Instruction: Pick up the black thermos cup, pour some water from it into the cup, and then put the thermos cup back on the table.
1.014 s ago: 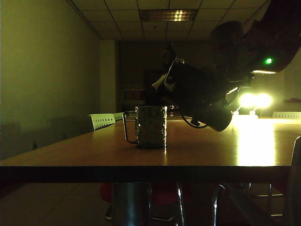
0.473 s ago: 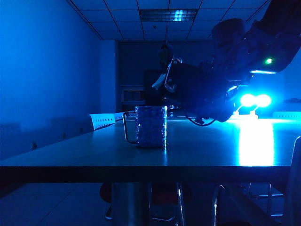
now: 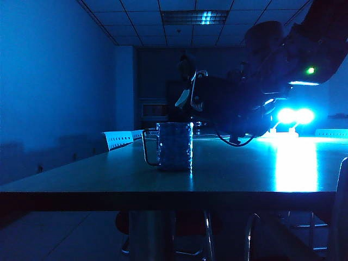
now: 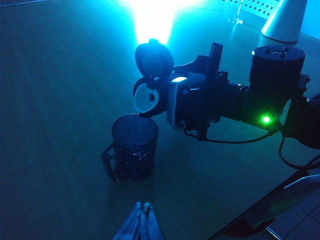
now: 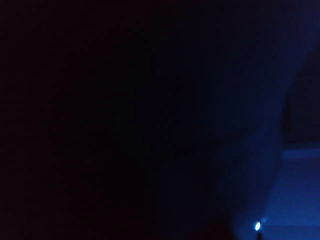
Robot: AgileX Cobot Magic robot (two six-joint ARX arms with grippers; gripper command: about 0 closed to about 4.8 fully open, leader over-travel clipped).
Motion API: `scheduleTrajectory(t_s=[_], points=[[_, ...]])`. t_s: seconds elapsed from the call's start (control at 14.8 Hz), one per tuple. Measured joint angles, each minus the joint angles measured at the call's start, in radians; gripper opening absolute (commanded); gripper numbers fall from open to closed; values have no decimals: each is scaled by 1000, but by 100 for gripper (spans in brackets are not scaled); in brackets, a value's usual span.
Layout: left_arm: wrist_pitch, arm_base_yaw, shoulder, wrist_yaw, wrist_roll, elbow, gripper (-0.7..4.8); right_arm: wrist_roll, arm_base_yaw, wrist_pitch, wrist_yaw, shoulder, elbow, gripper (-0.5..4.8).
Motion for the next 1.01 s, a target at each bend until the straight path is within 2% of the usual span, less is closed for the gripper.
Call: scheduleTrajectory(t_s=[0.47, 1.01], points=[[-39, 0, 14, 0, 4, 0, -8, -84, 0, 13, 0, 0, 1, 81], [-46, 0, 24, 0, 8, 0, -8, -108, 0, 36, -1, 0, 0, 81]])
